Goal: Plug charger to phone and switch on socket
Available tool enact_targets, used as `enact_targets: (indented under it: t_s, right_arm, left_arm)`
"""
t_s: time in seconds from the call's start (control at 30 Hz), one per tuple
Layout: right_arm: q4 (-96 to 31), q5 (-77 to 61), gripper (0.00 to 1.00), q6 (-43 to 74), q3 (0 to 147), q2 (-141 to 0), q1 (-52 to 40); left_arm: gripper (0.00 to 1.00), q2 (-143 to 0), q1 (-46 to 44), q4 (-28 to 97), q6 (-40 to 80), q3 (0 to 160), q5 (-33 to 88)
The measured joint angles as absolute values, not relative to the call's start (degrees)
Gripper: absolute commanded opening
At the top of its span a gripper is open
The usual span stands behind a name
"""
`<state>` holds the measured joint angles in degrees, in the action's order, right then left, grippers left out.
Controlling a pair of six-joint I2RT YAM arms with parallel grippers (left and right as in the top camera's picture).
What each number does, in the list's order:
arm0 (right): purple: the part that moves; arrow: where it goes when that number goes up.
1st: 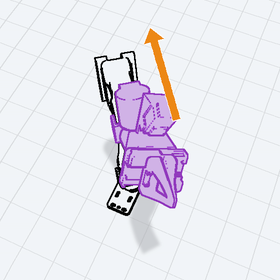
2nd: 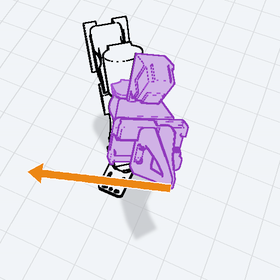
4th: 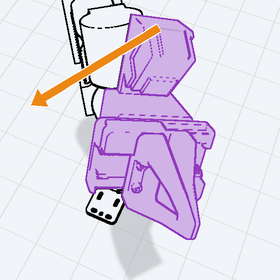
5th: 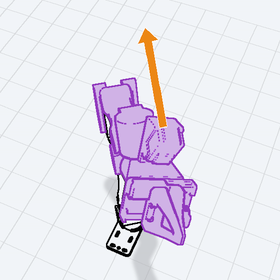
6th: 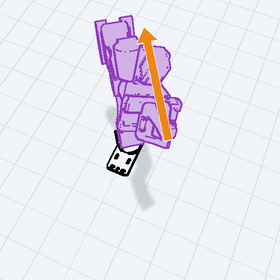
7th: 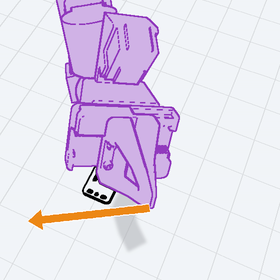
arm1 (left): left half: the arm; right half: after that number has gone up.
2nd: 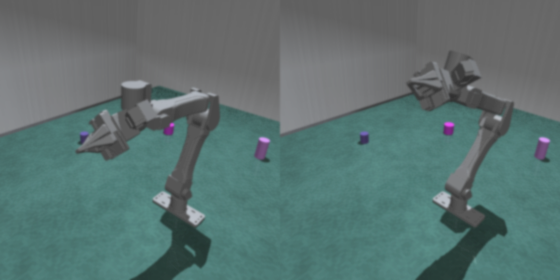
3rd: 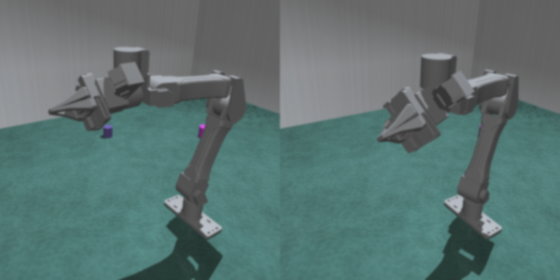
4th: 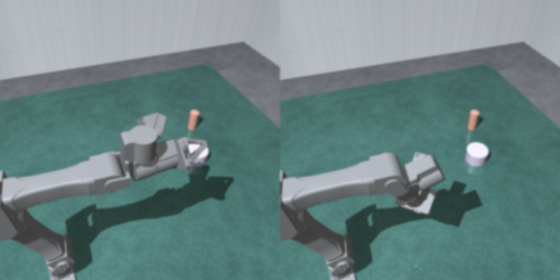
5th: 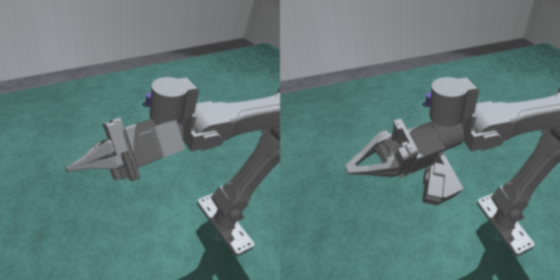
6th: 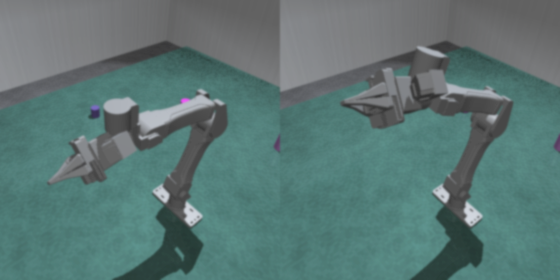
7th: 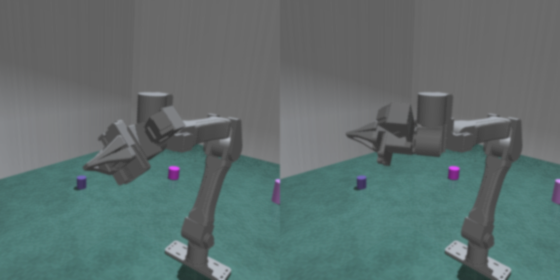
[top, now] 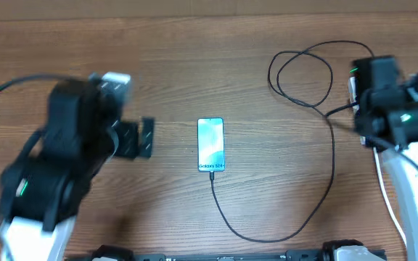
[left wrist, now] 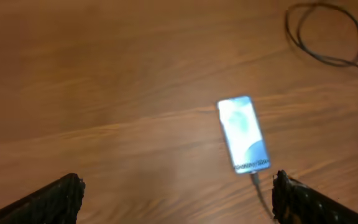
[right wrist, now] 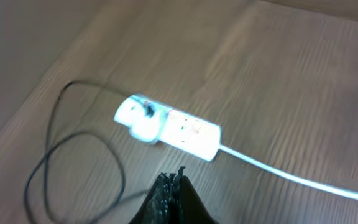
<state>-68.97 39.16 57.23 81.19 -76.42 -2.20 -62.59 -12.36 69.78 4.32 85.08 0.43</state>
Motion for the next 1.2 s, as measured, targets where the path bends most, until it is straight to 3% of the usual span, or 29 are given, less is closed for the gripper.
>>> enact_targets:
  t_s: [0.13, 0.33, 0.5, 0.7, 0.87, 1.2]
  right_arm:
    - [-58.57, 25.21, 0.04, 50.46, 81.17, -84.93, 13.98]
    - [-57.04, 7.03, 0.04, 42.37, 81.80, -100.77, 27.38]
    - [-55.37, -0.21, 0.04, 38.35, 83.92, -110.48, 29.15]
    - [-50.28, -2.48, 0.04, 37.19, 85.62, -112.71, 28.77]
    - [-47.64, -2.81, 0.04, 37.04, 86.04, -115.18, 28.77]
    - [-44.49, -4.95, 0.04, 36.58, 86.06, -116.79, 28.77]
  left_arm:
    - [1.00, -53.76, -12.36, 72.49, 4.32, 84.99, -3.55]
    - [1.00, -49.41, -12.36, 72.51, 4.34, 84.99, -4.80]
    - [1.00, -49.56, -12.36, 72.51, 4.32, 84.99, -5.02]
    - [1.00, -48.10, -10.68, 72.51, 4.32, 84.82, -4.99]
    - [1.00, -41.34, -6.50, 72.51, 4.34, 84.68, -5.26]
    - [1.00, -29.06, -6.33, 72.53, 4.32, 84.68, -5.23]
